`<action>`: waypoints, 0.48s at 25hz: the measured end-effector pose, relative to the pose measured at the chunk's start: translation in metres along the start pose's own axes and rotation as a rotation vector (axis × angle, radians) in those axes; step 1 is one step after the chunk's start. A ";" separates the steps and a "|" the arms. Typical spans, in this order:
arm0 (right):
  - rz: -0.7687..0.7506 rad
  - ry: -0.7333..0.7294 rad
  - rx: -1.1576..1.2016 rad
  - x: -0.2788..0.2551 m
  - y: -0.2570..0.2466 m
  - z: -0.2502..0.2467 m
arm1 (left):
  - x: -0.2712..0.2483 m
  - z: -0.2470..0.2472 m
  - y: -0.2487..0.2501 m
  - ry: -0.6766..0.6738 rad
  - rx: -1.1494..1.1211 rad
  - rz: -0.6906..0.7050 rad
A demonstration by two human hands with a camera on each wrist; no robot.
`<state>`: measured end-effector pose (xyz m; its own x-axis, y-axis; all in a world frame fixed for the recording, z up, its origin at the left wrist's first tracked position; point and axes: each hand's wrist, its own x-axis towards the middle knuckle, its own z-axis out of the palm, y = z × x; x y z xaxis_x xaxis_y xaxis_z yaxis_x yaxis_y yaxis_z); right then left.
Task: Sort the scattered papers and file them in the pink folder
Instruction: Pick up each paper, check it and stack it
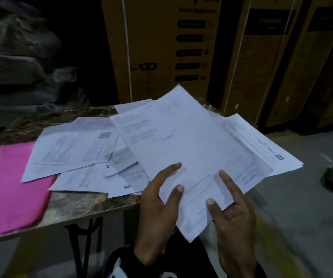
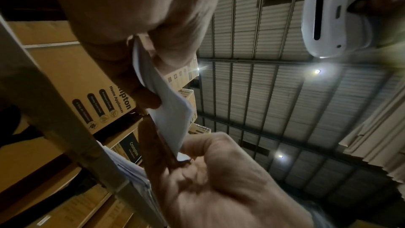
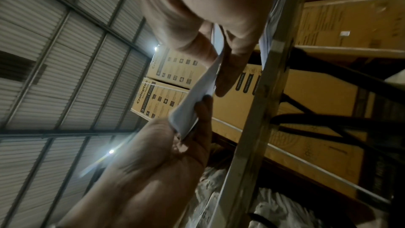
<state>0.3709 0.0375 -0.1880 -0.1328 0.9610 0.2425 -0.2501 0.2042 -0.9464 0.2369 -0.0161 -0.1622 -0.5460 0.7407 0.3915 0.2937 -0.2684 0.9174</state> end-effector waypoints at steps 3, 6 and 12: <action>-0.006 0.087 -0.034 0.015 -0.002 -0.031 | 0.008 0.012 0.000 -0.033 0.028 -0.020; -0.004 0.109 -0.097 0.039 -0.006 -0.068 | 0.021 0.028 0.001 -0.086 0.065 -0.007; -0.093 0.158 -0.308 0.079 -0.022 -0.109 | 0.057 0.073 -0.004 -0.112 0.068 0.040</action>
<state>0.4703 0.1291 -0.1712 0.0330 0.9478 0.3170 0.0496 0.3153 -0.9477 0.2621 0.0727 -0.1487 -0.4431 0.7955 0.4134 0.3681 -0.2590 0.8930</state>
